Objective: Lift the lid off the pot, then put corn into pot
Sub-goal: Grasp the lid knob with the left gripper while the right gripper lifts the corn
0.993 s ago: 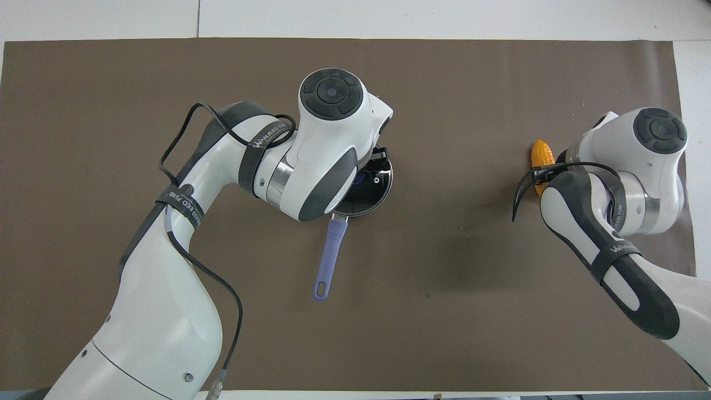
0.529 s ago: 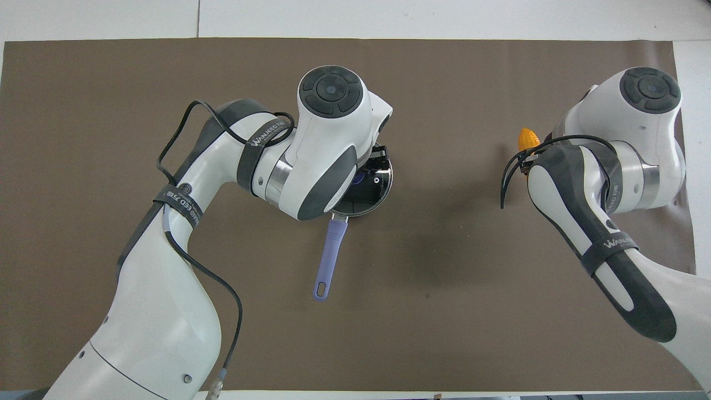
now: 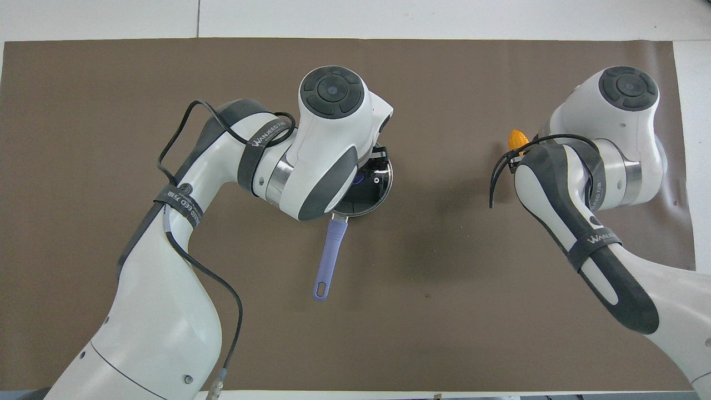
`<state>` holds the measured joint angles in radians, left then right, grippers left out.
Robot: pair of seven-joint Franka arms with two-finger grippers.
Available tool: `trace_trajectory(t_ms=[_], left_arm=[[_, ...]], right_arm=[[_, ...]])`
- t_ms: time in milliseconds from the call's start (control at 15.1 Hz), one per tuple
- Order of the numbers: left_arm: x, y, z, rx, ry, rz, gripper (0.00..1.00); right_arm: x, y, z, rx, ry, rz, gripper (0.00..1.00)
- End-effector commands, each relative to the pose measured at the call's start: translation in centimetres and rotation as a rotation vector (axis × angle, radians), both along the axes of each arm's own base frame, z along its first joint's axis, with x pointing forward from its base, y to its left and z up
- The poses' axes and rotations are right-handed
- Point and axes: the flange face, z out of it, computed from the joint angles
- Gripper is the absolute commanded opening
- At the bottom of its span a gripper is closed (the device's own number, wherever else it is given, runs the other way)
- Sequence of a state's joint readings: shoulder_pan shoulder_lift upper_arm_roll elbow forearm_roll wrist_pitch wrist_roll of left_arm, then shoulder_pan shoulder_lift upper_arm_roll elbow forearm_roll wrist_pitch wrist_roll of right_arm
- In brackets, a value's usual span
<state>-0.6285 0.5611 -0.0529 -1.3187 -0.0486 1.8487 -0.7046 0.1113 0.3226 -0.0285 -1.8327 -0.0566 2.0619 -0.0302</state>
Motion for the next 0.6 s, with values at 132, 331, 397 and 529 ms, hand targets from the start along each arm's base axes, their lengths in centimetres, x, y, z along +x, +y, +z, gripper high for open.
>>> trace_trajectory(t_ms=[132, 331, 397, 529], left_arm=[[-0.1, -1.0, 0.1, 0.025, -0.020, -0.004, 0.27], [-0.2, -0.8, 1.0, 0.021, -0.018, 0.001, 0.00], [-0.1, -0.5, 1.6, 0.016, -0.018, 0.007, 0.00], [-0.5, 0.5, 5.8, -0.006, -0.023, 0.017, 0.00]], right_arm=[[0.4, 0.2, 0.3, 0.010, 0.005, -0.016, 0.00], [0.4, 0.3, 0.4, 0.010, 0.005, -0.015, 0.00], [0.4, 0.3, 0.4, 0.010, 0.005, -0.015, 0.00], [0.4, 0.4, 0.5, 0.010, 0.004, -0.013, 0.00]])
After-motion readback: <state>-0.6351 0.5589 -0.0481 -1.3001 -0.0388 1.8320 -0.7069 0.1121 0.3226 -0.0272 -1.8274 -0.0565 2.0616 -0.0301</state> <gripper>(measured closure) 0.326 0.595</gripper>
